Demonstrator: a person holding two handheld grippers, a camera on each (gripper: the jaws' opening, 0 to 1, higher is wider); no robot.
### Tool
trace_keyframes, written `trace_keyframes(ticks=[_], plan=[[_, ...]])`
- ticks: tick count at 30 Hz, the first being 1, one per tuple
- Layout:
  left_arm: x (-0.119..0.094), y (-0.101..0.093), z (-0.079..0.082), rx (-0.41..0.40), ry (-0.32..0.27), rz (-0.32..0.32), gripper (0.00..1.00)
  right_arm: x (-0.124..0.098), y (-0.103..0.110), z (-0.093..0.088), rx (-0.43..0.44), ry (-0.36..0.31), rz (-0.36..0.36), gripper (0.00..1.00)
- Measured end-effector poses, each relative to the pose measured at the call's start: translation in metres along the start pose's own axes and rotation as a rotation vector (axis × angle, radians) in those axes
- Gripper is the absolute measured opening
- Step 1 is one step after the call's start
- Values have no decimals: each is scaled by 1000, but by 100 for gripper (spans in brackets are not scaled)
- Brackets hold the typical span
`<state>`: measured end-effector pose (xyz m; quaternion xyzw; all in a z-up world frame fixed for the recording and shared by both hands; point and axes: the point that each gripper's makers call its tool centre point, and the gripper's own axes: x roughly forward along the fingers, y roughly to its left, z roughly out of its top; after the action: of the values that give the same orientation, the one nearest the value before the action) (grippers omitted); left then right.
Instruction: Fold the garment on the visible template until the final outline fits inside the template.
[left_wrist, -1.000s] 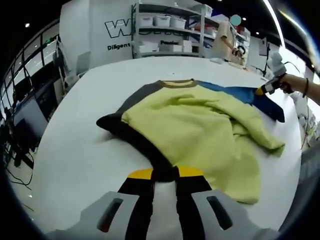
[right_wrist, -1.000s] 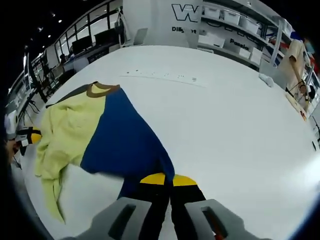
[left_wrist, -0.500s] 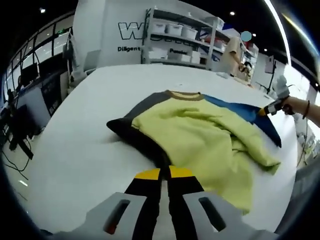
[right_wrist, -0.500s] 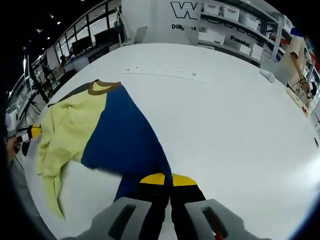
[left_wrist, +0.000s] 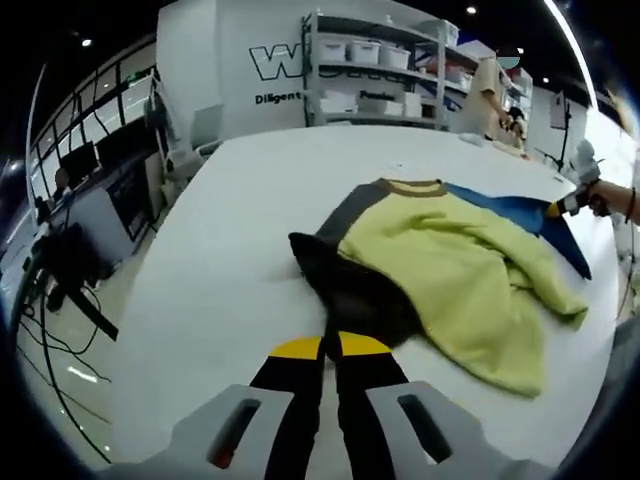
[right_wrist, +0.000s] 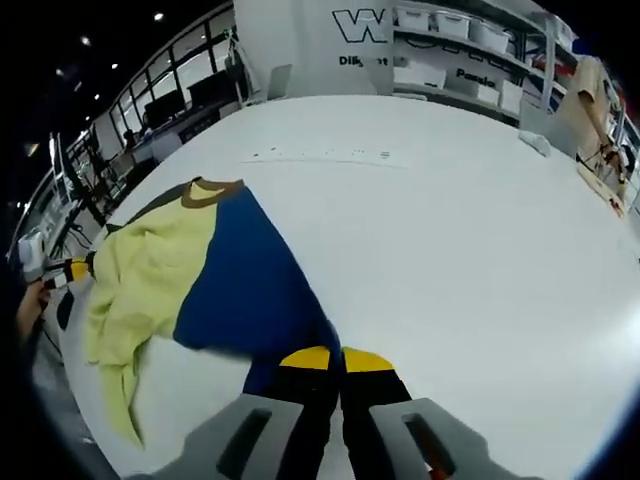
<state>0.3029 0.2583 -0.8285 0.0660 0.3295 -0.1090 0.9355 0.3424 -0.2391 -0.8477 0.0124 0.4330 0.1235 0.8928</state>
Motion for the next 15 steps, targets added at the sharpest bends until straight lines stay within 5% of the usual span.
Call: trace_keyframes(ticks=[11,15], plan=[[2,53,-1,90,73,115,5,-5,2,4,41,-30,45,0],[5,69,-1,65,89,163,5,-2,-1,7,21,-36,26,0]])
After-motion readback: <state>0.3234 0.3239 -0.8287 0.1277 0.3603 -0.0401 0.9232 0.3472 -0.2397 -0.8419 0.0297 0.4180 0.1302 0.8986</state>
